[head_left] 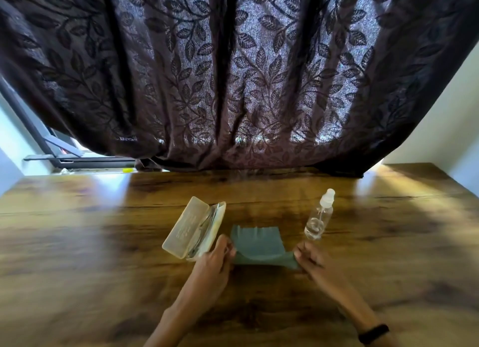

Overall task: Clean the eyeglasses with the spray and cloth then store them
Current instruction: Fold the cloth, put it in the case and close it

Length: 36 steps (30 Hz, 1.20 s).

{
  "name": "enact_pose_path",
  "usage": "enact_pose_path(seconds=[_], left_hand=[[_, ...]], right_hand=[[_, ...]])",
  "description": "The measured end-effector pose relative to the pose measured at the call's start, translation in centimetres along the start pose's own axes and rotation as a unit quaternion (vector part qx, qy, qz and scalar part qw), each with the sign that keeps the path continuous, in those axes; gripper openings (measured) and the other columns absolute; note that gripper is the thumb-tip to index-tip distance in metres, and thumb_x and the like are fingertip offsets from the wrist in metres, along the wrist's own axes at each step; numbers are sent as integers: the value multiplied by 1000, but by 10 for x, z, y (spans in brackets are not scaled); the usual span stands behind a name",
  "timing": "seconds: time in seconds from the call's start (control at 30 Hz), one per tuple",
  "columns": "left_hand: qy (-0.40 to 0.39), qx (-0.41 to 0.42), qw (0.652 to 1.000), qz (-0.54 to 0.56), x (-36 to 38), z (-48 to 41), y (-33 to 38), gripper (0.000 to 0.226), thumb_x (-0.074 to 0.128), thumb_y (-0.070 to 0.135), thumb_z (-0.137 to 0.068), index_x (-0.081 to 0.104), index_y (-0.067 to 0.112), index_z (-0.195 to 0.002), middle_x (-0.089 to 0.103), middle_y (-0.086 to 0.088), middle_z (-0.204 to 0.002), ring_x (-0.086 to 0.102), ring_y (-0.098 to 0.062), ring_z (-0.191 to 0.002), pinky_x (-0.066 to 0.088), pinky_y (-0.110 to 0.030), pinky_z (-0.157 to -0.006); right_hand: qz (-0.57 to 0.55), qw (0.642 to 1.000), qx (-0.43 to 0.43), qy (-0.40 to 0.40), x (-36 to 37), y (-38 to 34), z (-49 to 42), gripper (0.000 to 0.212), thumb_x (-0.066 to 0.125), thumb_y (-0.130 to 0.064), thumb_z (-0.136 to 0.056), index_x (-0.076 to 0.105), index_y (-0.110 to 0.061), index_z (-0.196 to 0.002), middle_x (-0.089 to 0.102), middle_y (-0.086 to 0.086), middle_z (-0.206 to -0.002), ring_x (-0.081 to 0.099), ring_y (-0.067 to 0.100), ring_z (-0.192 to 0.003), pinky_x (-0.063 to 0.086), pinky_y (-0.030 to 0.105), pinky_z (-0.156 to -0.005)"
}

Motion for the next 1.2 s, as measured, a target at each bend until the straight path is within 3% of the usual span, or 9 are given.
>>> enact_pose_path(seconds=[0.13,0.3,0.4,0.47,0.53,0.63,0.87,1.07,1.2], left_hand=[[-24,-26,999,-36,5,7,-6,9,39,26,-96,35,35,-95,53,14,-85,60,7,-74,46,-14,-55],[-25,-30,996,-82,-5,-6,-5,5,51,30,-92,50,34,-95,61,12,-83,62,3,-67,52,-15,-61],[15,-26,992,-124,-16,-25,0,11,58,28,-88,61,26,-98,65,10,-93,59,0,-78,52,-18,-72],[36,-36,986,-157,-19,-38,3,12,59,26,-88,64,23,-99,67,6,-99,59,-4,-82,49,-19,-72],[54,-47,977,-201,-20,-49,7,12,57,25,-89,64,21,-97,68,2,-99,61,-9,-82,50,-22,-70],[70,-40,953,-292,-18,-62,14,17,51,25,-92,65,16,-93,65,-2,-103,62,-15,-82,50,-28,-67],[21,-41,911,-410,-5,-78,11,18,52,23,-91,64,14,-100,53,-7,-124,53,-20,-108,52,-35,-79],[-16,-48,909,-413,-3,-75,9,19,56,18,-90,61,13,-108,44,-8,-136,46,-22,-120,49,-36,-87],[-3,-46,919,-392,-8,-65,13,18,56,14,-89,60,13,-107,48,-5,-131,53,-21,-111,51,-33,-83]], right_hand=[[-51,997,63,3,4,17,5,10,43,-12,-94,52,-9,-90,62,4,-86,65,12,-75,50,19,-60],[28,999,36,24,1,14,-4,7,49,-17,-92,55,-16,-87,62,0,-81,63,8,-63,45,15,-50],[90,995,5,51,-2,5,-19,6,52,-18,-91,56,-17,-87,60,-5,-76,58,3,-58,43,12,-48],[135,989,-6,68,-2,0,-32,6,52,-19,-91,57,-18,-88,59,-7,-75,57,3,-61,45,12,-55],[165,983,-12,83,1,-4,-45,8,52,-18,-91,59,-14,-92,61,-3,-81,58,10,-72,49,20,-67],[211,971,-25,106,8,-6,-62,11,52,-17,-91,61,-12,-93,65,4,-92,55,11,-78,41,22,-69],[231,958,9,172,7,-1,-78,13,49,-13,-91,62,-14,-88,67,5,-90,56,14,-74,41,25,-65],[217,960,8,179,4,1,-77,12,52,-18,-90,58,-11,-98,68,8,-94,61,19,-82,50,31,-71],[201,964,4,176,2,0,-70,26,54,-24,-90,54,-11,-113,65,8,-106,60,20,-97,44,24,-76]])
Point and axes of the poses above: each hand's wrist, its own z-axis away from the middle knuckle, its own x-axis out of the palm, y = z × x, the point moved 5 cm from there along -z, towards the middle knuckle
